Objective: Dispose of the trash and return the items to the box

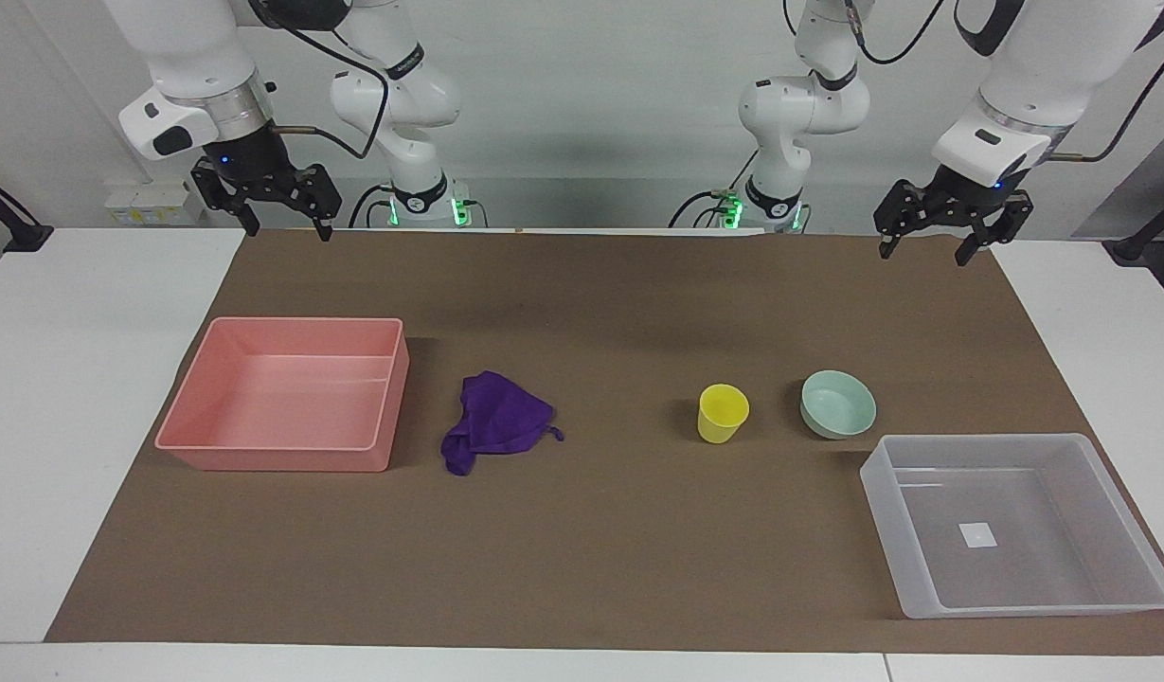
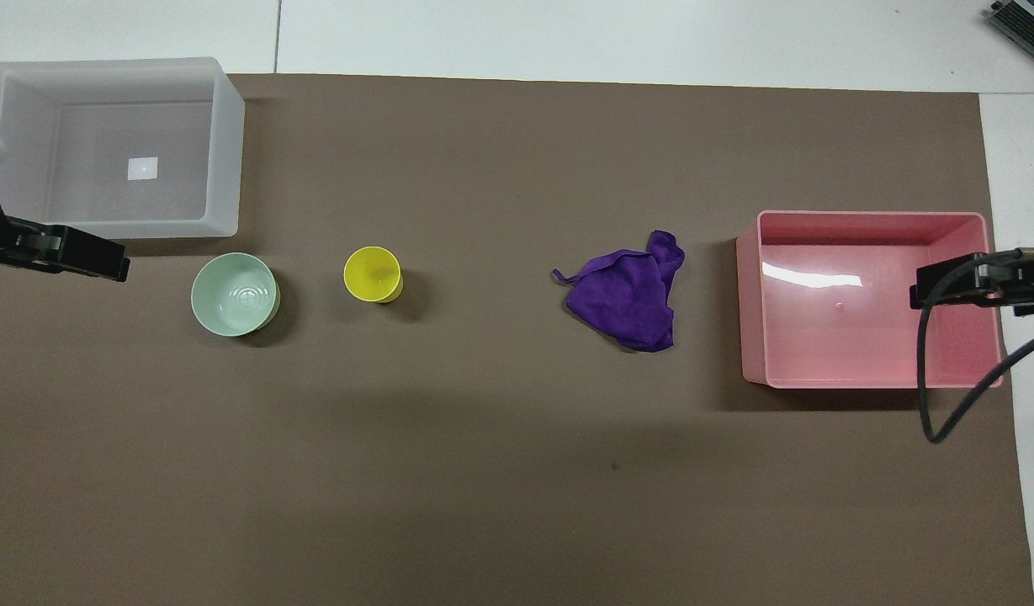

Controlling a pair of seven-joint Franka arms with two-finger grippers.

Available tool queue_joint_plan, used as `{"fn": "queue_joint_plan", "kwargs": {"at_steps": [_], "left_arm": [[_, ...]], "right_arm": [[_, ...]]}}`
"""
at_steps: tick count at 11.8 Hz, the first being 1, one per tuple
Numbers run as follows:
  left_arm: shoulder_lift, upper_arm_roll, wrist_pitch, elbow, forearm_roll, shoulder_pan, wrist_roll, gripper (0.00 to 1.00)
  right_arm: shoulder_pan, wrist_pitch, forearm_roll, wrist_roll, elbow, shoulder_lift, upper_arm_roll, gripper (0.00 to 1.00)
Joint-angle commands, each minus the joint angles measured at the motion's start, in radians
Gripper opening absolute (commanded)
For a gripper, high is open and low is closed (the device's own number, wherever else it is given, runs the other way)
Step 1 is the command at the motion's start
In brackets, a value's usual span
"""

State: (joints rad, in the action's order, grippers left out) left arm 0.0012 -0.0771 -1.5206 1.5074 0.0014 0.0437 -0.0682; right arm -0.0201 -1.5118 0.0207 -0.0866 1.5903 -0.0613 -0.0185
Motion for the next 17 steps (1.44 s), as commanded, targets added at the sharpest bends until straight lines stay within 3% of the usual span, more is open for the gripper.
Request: {"fn": "queue_joint_plan", "kwargs": {"at_steps": [1, 8, 12, 17], "left_arm": [[-0.023, -0.004, 0.010, 0.020, 0.006, -0.004, 0.013, 1.00], [-0.023, -0.003, 0.005, 0.020, 0.008, -0.004, 0.004, 1.00], [-0.023, -0.003, -0.004, 0.020, 0.006, -0.004, 0.007, 1.00], [-0.029, -0.003, -0.103, 0.075, 0.006, -0.025, 0.002, 1.00]], "right_arm": [[-0.012, 0.007, -0.011, -0.007, 0.011, -0.012, -0.008, 1.00], [-0.008, -0.013, -0.011, -0.013, 0.025, -0.018, -0.009, 1.00], [0.057, -0.212, -0.011, -0.021, 0.178, -0.029, -0.011, 1.00], [0.205, -0.551, -0.011, -0.156, 0.328, 0.090, -0.011, 1.00]]}}
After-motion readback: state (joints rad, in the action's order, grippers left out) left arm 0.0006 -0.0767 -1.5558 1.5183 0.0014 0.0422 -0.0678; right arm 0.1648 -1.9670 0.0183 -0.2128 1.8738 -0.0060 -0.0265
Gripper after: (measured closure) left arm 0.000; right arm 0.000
